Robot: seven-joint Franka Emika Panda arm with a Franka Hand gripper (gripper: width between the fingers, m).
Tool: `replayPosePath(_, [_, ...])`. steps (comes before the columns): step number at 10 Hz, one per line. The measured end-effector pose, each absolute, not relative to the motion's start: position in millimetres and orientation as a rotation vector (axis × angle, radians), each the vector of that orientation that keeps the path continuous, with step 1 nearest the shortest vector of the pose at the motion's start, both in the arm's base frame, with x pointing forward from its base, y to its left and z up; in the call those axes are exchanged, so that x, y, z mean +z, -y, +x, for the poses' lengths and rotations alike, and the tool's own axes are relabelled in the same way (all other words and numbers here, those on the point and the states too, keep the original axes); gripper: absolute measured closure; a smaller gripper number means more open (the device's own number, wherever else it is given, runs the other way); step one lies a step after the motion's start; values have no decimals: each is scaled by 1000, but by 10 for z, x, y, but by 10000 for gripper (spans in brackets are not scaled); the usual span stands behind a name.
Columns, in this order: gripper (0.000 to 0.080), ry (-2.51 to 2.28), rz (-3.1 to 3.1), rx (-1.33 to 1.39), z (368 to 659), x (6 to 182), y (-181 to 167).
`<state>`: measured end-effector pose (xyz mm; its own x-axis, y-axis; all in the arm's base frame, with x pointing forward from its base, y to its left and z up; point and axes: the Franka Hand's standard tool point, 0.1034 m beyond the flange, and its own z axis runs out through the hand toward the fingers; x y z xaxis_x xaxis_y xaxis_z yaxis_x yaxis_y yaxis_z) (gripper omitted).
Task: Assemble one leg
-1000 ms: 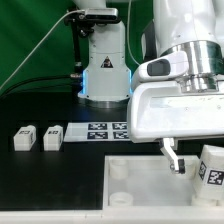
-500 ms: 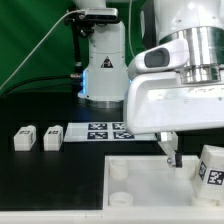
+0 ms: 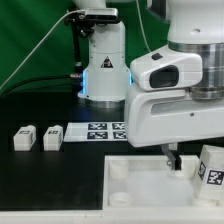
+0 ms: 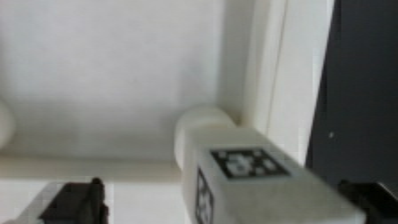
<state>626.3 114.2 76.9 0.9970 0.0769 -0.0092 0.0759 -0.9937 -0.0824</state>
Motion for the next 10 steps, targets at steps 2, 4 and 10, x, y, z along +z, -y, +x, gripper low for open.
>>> replayPosePath(2, [267,114,-3058,24,6239,751,-1126])
replayPosePath(4, [402,113,-3058,24,6238,747,-1122])
replayPosePath(10, [510,-568,-3000,47,6241,740,-1128])
